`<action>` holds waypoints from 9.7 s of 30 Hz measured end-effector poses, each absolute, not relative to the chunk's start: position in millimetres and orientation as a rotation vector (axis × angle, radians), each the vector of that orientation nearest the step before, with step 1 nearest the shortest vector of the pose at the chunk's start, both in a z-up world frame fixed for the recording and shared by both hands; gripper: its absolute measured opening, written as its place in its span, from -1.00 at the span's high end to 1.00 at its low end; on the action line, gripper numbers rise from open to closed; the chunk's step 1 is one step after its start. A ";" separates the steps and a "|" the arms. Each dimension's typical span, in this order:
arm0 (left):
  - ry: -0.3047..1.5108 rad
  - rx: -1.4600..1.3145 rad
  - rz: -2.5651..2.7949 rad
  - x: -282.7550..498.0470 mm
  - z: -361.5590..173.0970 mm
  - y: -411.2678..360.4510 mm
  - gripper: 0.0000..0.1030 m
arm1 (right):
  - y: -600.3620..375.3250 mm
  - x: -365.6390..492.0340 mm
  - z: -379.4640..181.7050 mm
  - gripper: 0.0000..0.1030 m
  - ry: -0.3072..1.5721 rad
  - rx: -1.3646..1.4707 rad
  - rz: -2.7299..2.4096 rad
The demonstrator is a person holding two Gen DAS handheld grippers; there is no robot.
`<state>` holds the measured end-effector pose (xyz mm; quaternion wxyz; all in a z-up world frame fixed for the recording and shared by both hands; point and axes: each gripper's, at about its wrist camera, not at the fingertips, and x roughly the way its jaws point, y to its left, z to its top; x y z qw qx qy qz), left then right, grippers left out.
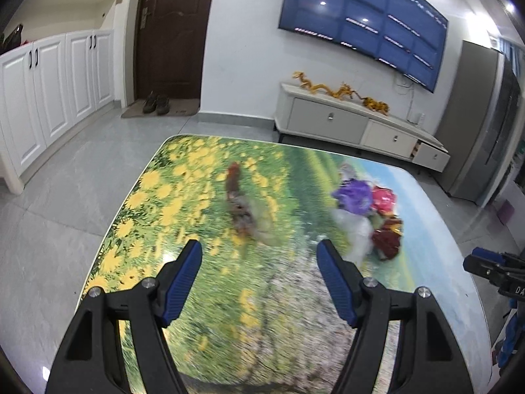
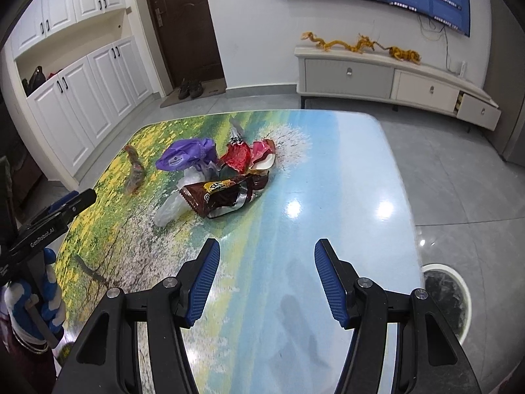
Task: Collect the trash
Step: 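Grasp the clear plastic wrapper with the left tool while the right tool grasps the pink wrapper, then carry both wrappers over the bin and open both tools, then move both open tools back toward the table, then grasp the purple bag with the left tool while the right tool grasps the brown chip bag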
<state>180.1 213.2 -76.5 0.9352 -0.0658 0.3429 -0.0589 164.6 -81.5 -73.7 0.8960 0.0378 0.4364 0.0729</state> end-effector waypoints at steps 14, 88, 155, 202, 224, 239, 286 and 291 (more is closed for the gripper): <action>0.742 -0.186 -0.076 245.9 -90.0 234.5 -0.38 | -71.3 243.5 -85.8 -0.15 0.891 0.078 0.229; 0.755 -0.041 -0.346 101.5 -26.8 9.8 0.63 | -216.6 51.4 -73.4 0.66 0.696 0.300 0.209; 0.761 0.203 -0.680 102.3 -27.7 -204.5 -0.04 | -373.8 41.7 -124.3 0.10 0.760 0.448 -0.227; 0.287 0.028 -0.464 -83.8 103.7 11.5 -0.05 | -198.5 -88.4 53.9 -0.14 0.394 0.131 -0.035; 0.261 -0.027 -0.418 -99.1 106.1 40.4 -0.15 | -168.3 -98.6 54.1 -0.23 0.384 0.089 0.041; 0.302 -0.043 -0.389 -76.8 95.1 53.2 -0.15 | -162.0 -83.1 47.2 -0.23 0.422 0.085 0.063; 0.861 -0.054 -0.305 290.5 -83.3 98.7 -0.14 | -84.8 232.7 -84.0 -0.23 0.856 0.084 0.372; 0.899 -0.056 -0.336 304.1 -98.0 93.8 -0.14 | -68.5 258.0 -97.6 -0.23 0.871 0.098 0.433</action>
